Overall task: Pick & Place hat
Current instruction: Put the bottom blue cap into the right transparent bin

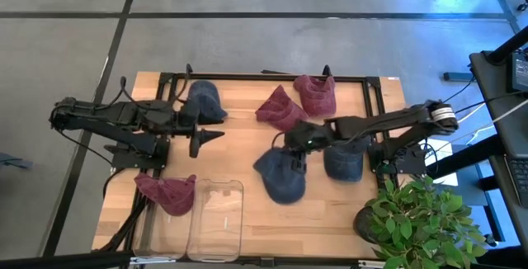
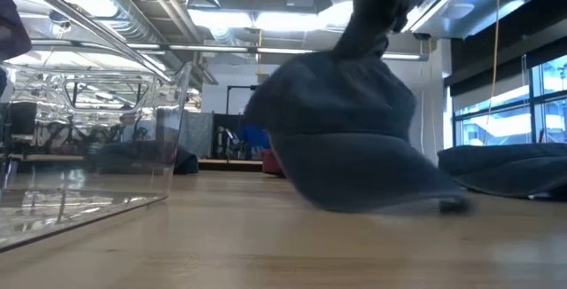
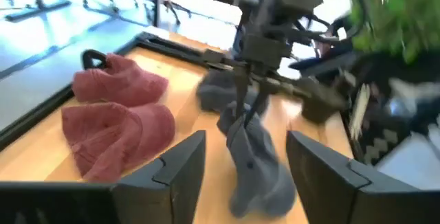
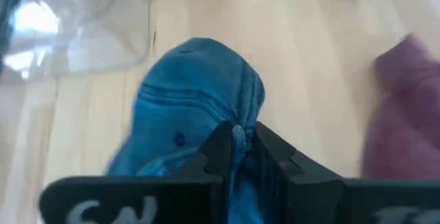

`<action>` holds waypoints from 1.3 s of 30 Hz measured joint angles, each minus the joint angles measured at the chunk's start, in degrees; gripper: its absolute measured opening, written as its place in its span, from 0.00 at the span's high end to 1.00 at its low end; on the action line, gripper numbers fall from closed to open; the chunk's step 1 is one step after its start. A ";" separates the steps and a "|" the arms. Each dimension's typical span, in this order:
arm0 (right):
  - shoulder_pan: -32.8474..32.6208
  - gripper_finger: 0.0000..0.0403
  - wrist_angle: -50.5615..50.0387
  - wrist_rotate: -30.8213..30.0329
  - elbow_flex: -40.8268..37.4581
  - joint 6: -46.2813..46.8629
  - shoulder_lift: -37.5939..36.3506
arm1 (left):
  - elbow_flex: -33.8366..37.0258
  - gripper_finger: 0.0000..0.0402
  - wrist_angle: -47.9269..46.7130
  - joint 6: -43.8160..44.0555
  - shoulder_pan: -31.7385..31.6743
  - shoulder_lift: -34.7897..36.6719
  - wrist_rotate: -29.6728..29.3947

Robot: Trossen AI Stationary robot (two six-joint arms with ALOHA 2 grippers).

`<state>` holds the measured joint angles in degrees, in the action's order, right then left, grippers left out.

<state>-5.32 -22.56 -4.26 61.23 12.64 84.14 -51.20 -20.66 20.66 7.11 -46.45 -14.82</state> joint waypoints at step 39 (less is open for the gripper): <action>0.04 0.90 11.26 -3.71 0.11 -4.46 -5.21 | -18.38 0.58 6.42 -9.49 -7.72 -40.49 15.86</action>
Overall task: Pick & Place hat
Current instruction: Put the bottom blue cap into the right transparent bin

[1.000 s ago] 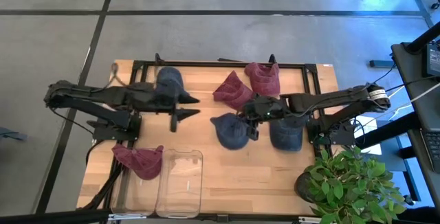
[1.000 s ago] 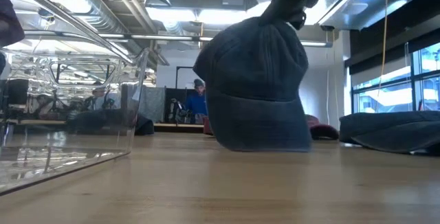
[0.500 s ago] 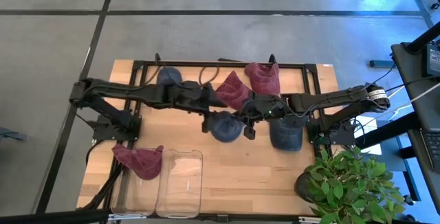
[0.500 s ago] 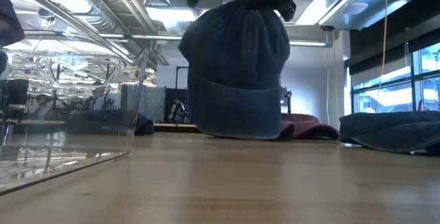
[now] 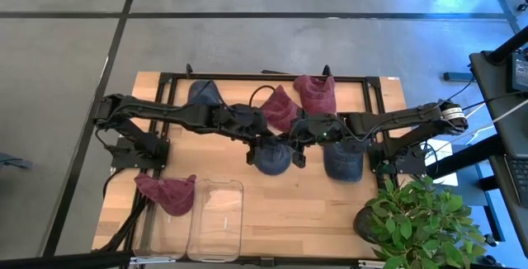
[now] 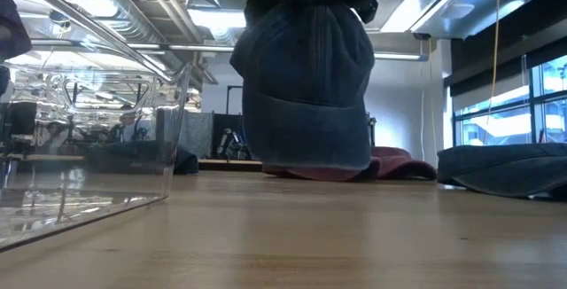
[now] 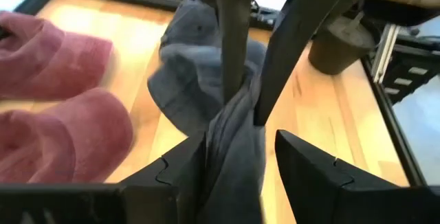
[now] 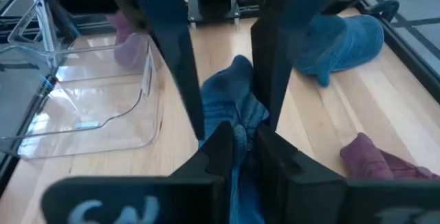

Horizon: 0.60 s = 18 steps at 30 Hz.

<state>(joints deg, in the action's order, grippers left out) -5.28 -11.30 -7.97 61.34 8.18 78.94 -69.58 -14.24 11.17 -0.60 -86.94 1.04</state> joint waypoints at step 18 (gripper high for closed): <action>0.50 0.88 1.29 -1.29 -0.02 0.45 0.09 | 0.07 0.98 -1.23 -3.69 -0.35 0.23 1.15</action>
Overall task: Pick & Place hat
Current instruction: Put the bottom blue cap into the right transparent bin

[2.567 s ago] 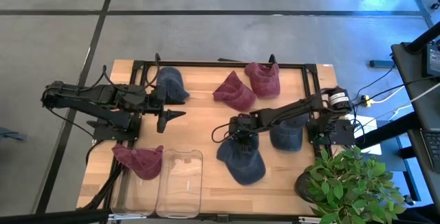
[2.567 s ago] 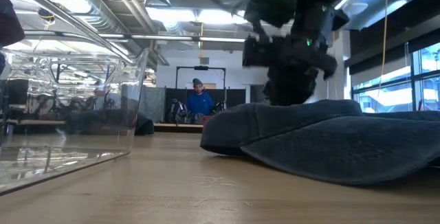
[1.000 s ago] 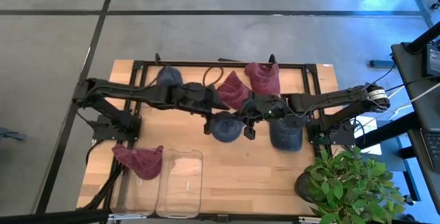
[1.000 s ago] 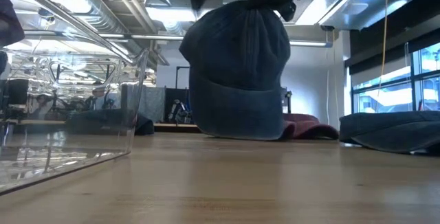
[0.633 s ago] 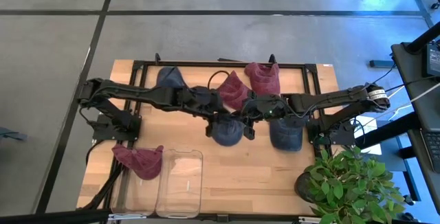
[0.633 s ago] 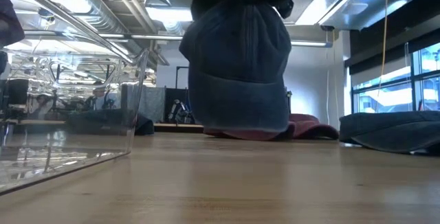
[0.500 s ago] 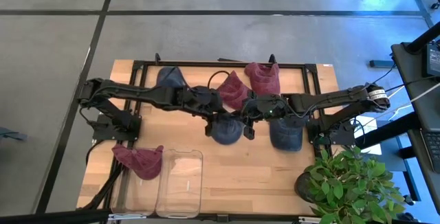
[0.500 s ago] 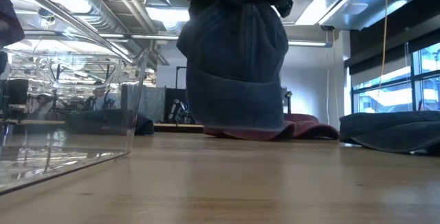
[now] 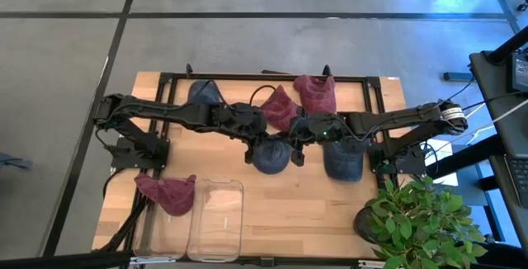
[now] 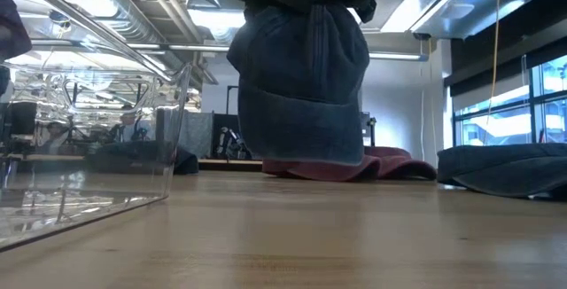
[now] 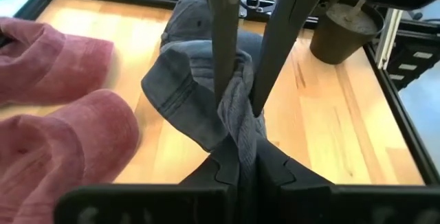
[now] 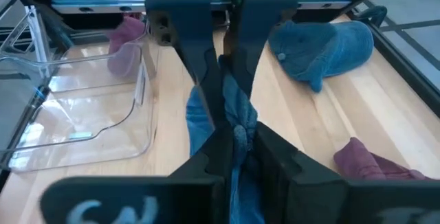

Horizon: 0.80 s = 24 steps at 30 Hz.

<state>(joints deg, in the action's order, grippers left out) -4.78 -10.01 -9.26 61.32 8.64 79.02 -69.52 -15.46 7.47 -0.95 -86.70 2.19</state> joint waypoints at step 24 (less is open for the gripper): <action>0.07 0.31 -6.59 -18.90 0.00 0.07 -8.59 | 0.02 0.99 -10.58 9.66 7.03 21.95 12.57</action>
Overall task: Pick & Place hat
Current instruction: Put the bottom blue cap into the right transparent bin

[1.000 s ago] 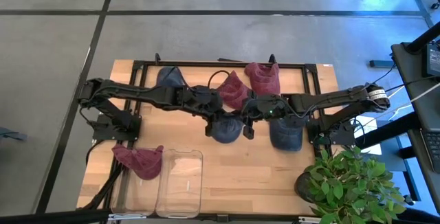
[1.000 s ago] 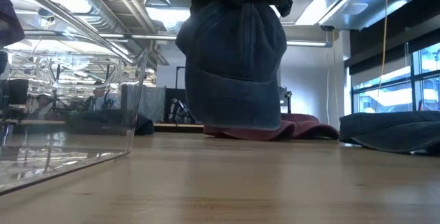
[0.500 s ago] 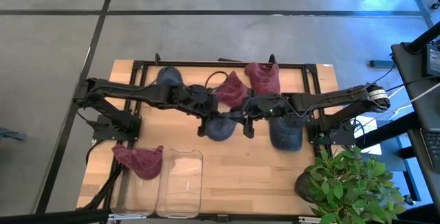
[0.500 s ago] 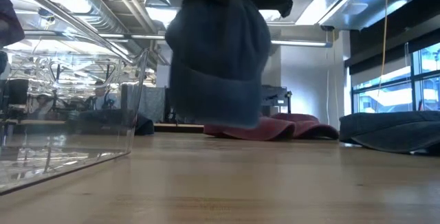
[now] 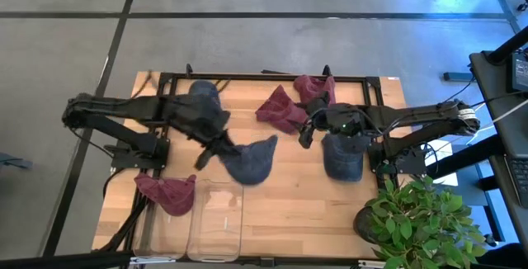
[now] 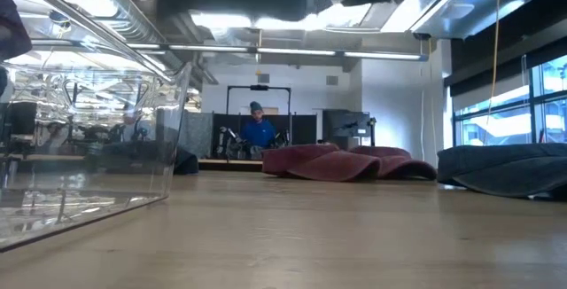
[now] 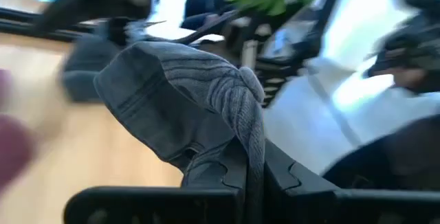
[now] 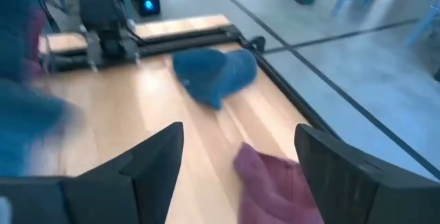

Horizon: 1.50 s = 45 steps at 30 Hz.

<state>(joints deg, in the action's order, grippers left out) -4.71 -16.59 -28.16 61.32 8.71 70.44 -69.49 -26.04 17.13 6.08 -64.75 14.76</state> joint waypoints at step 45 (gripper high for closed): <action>-0.04 0.31 -9.64 -0.75 0.00 18.27 3.71 | 10.76 0.96 -17.70 19.36 33.34 -3.87 -47.02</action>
<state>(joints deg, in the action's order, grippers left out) -4.75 -26.23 -28.91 61.32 26.98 74.15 -58.74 -43.75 36.49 39.41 -68.62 -32.26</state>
